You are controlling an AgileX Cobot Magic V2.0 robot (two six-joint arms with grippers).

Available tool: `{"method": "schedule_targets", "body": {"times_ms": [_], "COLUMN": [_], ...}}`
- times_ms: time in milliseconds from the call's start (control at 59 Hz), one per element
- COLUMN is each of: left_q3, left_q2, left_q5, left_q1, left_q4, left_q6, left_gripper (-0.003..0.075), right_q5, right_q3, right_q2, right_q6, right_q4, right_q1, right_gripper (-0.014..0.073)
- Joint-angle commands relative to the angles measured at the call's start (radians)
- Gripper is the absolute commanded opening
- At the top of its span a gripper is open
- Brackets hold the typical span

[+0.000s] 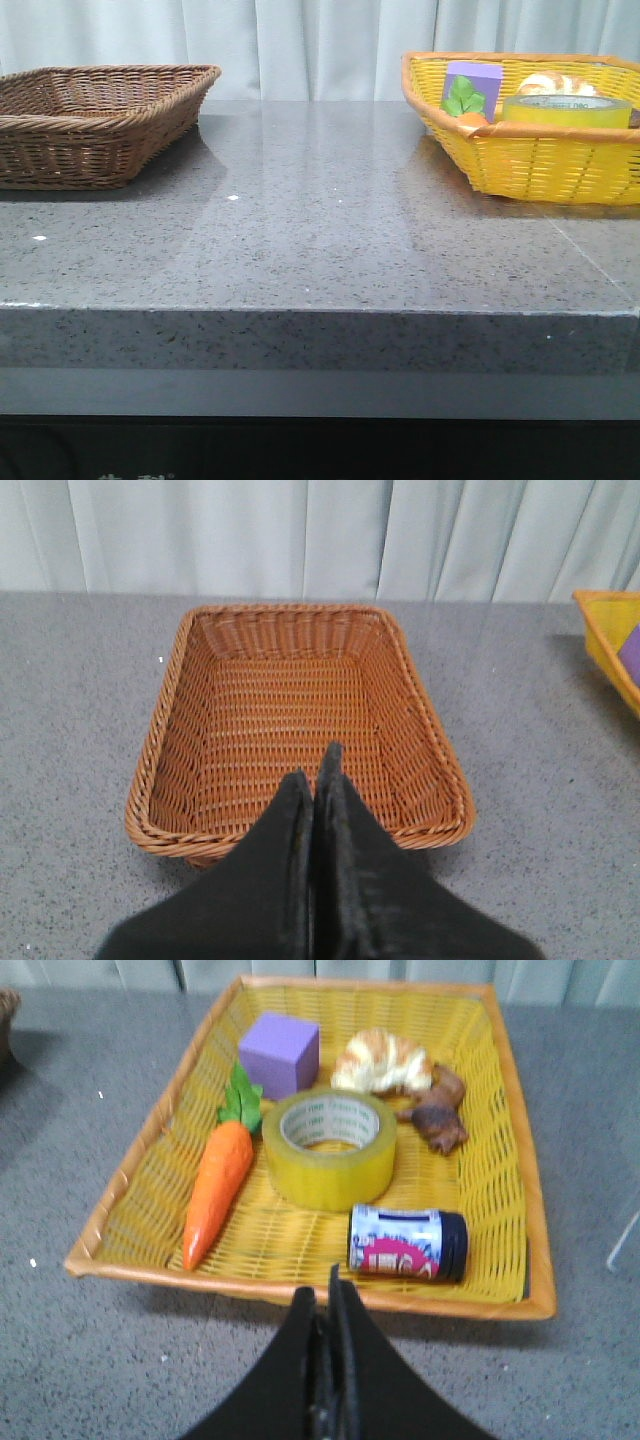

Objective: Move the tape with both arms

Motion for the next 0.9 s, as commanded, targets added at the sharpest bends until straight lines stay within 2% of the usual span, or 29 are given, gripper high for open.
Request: {"method": "schedule_targets", "body": {"times_ms": [0,119,203,271,390,458,627,729,881], "left_q3": [-0.034,-0.034,-0.034,-0.034,-0.034,-0.034,-0.034,-0.034,-0.034], "left_q2": [0.046,0.098,0.123,0.135,0.147,0.157,0.174,0.175,0.175], "left_q5": [-0.080,-0.073,-0.066,-0.066,-0.069,-0.069,-0.086,-0.095,-0.110], "left_q1": [0.000,0.000,0.000,0.000,0.000,0.000,-0.023,-0.101,-0.256], "left_q4": [-0.010,-0.008,-0.008,-0.006,-0.004,-0.004,-0.060,-0.099,-0.104], "left_q6": [0.002,0.002,0.002,0.002,0.002,0.002,0.011,0.104,0.110], "left_gripper": [-0.0020,-0.0018,0.0034,0.0154,0.0493,0.0576,0.0566,0.0541,0.0524], "right_q5": [-0.058,-0.041,-0.023,-0.018,-0.018,-0.017,-0.009,0.015,0.076], "right_q3": [-0.019,-0.019,-0.019,-0.019,-0.019,-0.019,-0.066,-0.143,-0.278], "right_q2": [0.042,0.100,0.128,0.146,0.165,0.172,0.212,0.271,0.412], "right_q6": [-0.004,-0.017,-0.039,-0.039,-0.039,-0.039,-0.009,0.012,0.020], "right_q4": [-0.010,-0.014,-0.014,-0.014,-0.014,-0.014,-0.014,-0.014,-0.006], "right_q1": [-0.002,-0.002,-0.002,-0.002,-0.002,-0.002,-0.006,-0.027,-0.081], "right_gripper": [-0.0116,-0.0100,-0.0010,0.0130,0.0447,0.0514,0.0513,0.0513,0.0513]}}
